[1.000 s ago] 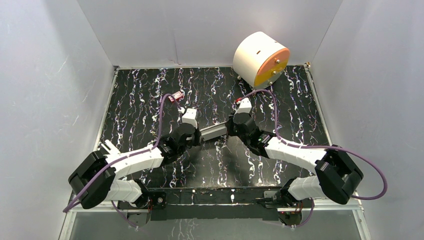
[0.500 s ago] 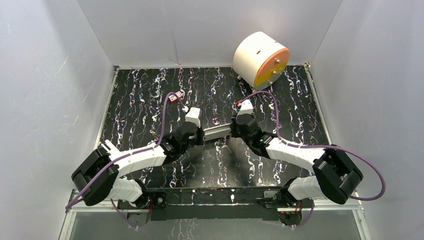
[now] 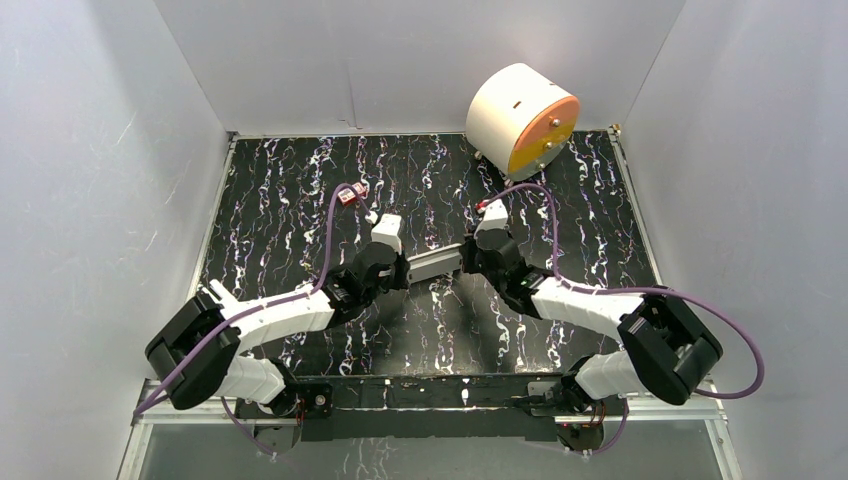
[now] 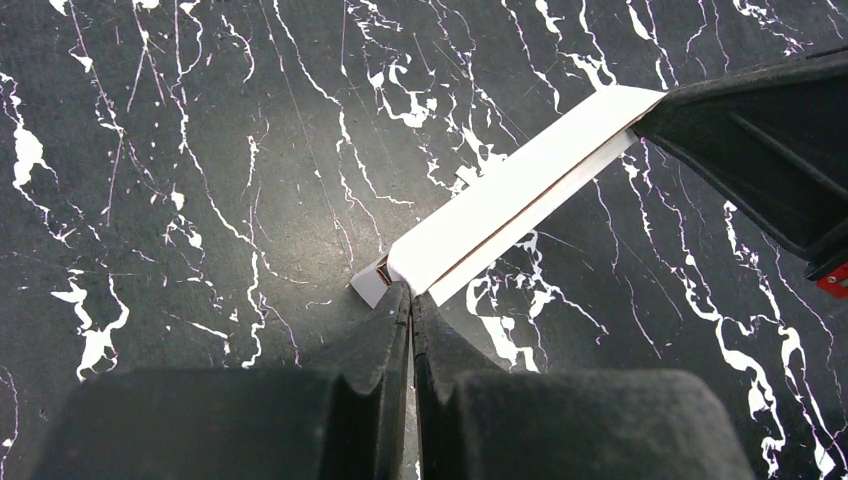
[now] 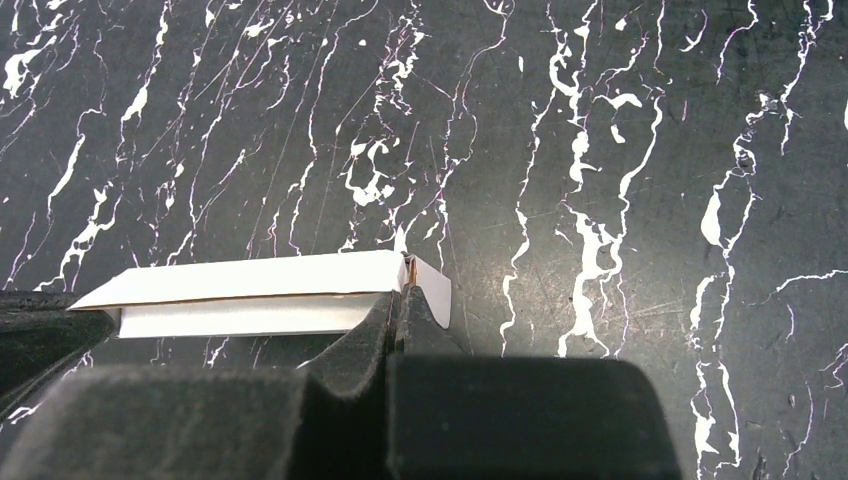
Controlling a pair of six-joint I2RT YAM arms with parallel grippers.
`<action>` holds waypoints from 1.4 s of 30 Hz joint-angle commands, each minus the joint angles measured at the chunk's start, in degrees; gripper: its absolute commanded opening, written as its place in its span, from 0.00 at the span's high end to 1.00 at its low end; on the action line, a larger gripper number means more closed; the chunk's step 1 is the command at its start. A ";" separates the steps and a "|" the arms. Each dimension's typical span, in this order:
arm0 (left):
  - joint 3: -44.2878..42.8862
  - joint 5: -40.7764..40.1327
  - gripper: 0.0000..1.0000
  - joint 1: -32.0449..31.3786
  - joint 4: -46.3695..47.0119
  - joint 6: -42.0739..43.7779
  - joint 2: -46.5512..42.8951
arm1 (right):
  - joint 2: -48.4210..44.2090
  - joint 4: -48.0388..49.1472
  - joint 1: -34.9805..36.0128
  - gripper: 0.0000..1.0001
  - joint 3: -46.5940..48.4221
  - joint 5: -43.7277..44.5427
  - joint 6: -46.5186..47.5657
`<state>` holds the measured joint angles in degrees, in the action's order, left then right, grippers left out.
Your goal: Fold the paper box
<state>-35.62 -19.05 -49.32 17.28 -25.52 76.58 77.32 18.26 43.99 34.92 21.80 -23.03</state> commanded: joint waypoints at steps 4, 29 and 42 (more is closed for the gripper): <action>2.03 -0.97 1.00 0.20 -6.57 1.37 2.62 | 0.55 -0.13 -2.00 1.00 -6.87 4.74 4.90; 2.06 -2.66 1.00 -0.03 -7.08 2.32 2.68 | -2.91 -0.60 -2.26 1.00 -6.98 2.71 -0.32; 2.15 -3.48 1.00 0.01 -7.09 3.16 3.40 | -10.25 -4.67 -2.27 0.76 -4.37 -4.31 -2.44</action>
<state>-35.62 -19.55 -49.65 19.73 -24.18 78.17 70.37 19.62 42.72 28.71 17.15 -24.99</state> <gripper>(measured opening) 0.009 0.169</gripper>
